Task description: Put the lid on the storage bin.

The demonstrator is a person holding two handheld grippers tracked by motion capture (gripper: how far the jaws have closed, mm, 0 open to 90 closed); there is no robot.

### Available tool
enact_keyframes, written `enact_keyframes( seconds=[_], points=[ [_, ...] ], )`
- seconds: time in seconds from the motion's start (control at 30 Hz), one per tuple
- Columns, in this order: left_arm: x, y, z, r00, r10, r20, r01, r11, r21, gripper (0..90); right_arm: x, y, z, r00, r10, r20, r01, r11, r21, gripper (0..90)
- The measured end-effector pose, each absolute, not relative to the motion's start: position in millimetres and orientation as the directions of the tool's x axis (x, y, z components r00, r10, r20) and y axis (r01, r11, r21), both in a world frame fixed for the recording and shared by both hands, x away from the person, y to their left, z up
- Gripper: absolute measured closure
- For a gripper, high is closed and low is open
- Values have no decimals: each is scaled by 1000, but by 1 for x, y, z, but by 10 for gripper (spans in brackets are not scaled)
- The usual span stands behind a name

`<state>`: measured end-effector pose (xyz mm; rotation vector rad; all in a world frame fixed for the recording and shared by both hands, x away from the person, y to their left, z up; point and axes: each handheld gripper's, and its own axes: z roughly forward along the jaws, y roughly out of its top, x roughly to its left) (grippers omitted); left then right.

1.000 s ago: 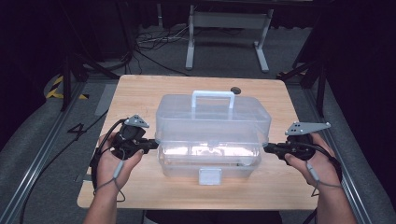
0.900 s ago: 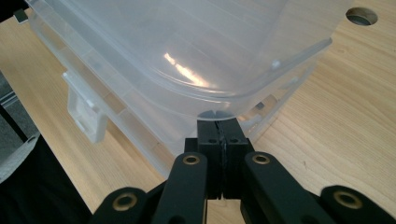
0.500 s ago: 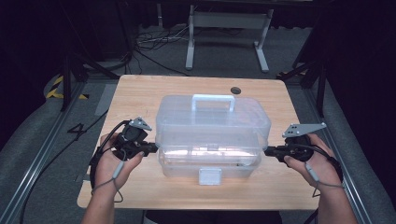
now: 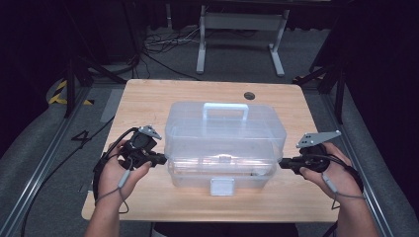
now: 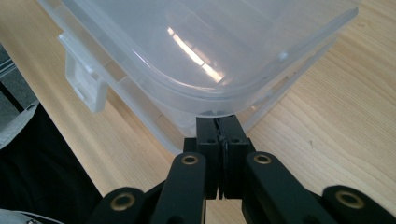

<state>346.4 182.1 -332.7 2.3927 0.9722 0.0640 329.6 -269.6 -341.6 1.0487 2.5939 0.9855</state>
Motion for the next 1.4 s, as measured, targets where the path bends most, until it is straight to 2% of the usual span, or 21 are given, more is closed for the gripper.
enact_keyframes(
  seconds=[1.4],
  points=[
    [352,173,-352,761,631,-153,639,-685,351,897,333,-260,-360,-772,630,84,580,644,498,889]
  ],
)
